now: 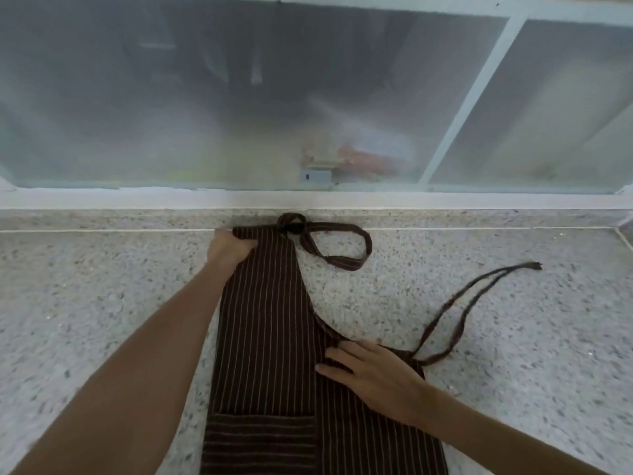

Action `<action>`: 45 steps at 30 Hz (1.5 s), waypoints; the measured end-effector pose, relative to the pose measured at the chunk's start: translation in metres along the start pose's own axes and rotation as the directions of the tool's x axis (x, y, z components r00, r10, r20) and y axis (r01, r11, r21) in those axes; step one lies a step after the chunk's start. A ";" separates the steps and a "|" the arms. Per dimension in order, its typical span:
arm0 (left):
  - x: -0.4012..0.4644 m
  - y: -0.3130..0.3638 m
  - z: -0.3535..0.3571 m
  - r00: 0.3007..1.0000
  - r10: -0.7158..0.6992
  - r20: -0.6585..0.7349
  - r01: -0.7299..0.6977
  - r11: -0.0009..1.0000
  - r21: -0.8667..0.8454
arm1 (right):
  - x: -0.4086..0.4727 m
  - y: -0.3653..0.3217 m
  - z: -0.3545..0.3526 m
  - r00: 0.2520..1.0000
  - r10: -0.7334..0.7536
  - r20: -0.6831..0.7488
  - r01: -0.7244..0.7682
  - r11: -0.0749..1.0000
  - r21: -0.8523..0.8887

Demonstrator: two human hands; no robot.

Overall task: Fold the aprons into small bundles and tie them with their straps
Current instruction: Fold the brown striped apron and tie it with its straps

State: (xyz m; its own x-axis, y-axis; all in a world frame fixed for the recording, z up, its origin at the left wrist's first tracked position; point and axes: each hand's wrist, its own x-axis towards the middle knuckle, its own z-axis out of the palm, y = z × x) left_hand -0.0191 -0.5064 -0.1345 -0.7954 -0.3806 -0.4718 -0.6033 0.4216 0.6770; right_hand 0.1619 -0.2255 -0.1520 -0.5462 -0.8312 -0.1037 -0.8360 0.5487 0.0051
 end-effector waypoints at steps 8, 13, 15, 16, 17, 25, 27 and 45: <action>-0.026 0.032 -0.020 0.989 0.101 0.104 -0.081 0.979 -0.186 | 0.018 0.004 0.003 0.957 0.267 0.111 -0.281 0.950 0.138; -0.065 0.056 -0.059 0.910 0.397 0.119 -0.376 0.912 -0.165 | 0.068 0.045 -0.013 0.872 0.456 0.178 -0.489 0.818 0.302; -0.078 0.061 -0.074 0.878 0.464 0.120 -0.447 0.883 -0.144 | 0.082 0.054 -0.027 0.791 0.612 0.014 -0.554 0.706 0.442; -0.088 0.059 -0.085 0.867 0.478 0.139 -0.461 0.877 -0.137 | 0.086 0.050 -0.039 0.680 0.720 -0.138 -0.538 0.618 0.573; -0.095 0.058 -0.088 0.853 0.489 0.183 -0.468 0.871 -0.147 | 0.086 0.048 -0.048 0.512 0.825 -0.240 -0.495 0.512 0.702; -0.136 -0.049 -0.078 0.861 0.274 0.429 -0.354 0.928 0.118 | 0.064 0.028 -0.088 0.406 0.808 -0.427 -0.321 0.564 0.761; -0.135 -0.075 -0.063 0.945 0.133 0.300 -0.149 0.988 0.032 | 0.062 0.020 -0.079 0.543 0.775 -0.322 -0.459 0.595 0.659; -0.152 0.040 -0.060 0.899 0.030 0.437 0.214 0.841 -0.497 | 0.091 0.034 -0.111 0.701 0.300 0.647 -0.085 -0.865 0.494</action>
State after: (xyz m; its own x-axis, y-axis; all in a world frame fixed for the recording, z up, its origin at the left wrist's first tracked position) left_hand 0.0817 -0.4813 -0.0016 -0.7588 0.0303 -0.6506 -0.6480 -0.1362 0.7494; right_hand 0.0773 -0.2925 -0.0505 -0.5999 -0.3599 -0.7146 0.7959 -0.3596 -0.4871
